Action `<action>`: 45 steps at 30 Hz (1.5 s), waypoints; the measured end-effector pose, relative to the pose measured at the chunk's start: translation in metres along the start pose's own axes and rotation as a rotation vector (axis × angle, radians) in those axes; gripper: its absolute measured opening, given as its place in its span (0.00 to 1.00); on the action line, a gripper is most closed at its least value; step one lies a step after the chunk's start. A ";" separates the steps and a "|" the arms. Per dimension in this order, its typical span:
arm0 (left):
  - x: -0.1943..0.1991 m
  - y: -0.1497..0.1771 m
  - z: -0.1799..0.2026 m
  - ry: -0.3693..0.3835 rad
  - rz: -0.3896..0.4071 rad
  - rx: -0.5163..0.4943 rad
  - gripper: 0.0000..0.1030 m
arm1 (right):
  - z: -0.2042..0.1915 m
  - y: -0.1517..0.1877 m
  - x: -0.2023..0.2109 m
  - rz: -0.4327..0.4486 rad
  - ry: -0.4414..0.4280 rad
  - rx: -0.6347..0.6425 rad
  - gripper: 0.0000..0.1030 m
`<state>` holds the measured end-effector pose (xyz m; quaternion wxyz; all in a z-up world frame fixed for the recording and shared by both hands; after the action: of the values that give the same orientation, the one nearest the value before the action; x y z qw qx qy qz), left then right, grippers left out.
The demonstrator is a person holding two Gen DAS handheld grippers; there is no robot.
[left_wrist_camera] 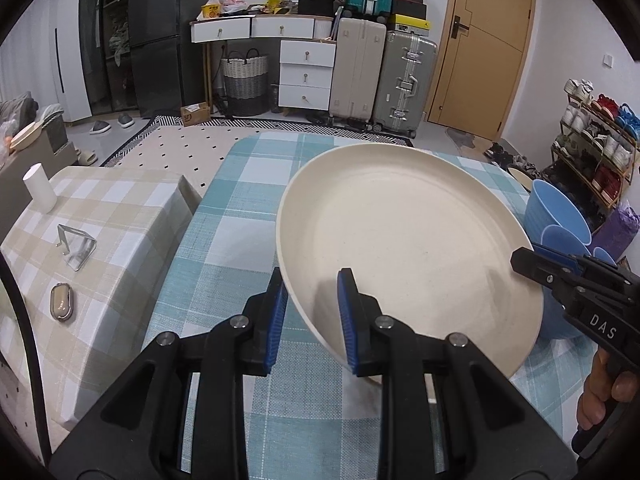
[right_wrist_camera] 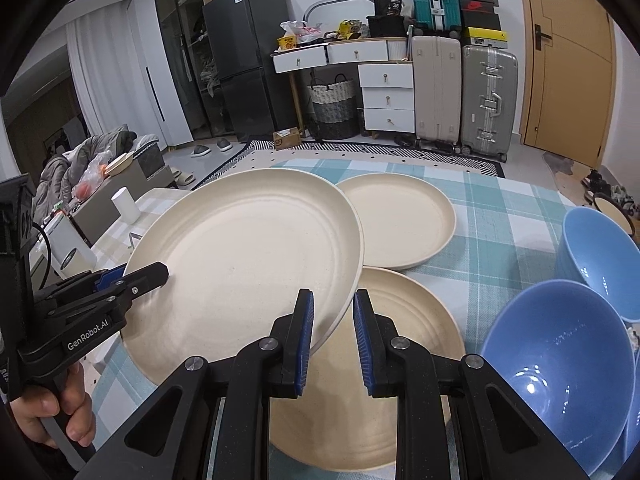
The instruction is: Organize plates and bowls
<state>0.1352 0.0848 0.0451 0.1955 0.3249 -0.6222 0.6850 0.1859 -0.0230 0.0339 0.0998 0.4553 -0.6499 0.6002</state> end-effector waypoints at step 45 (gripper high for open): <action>-0.058 0.046 0.041 0.055 -0.016 -0.158 0.22 | 0.018 0.079 -0.001 -0.007 0.209 -0.060 0.21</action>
<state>0.1538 0.0457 -0.0271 0.2428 0.2946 -0.6660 0.6409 0.1374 -0.0489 -0.0257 0.1828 0.3892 -0.6522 0.6243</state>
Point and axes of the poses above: each gripper's, at about its wrist camera, not at the fingertips, and x roughly against the way its jaws point, z to its right, y to its underside, the point moved 1 cm from there along -x, roughly the way its jaws point, and after that the axes turned 7 degrees about -y, right-handed, at the moved point
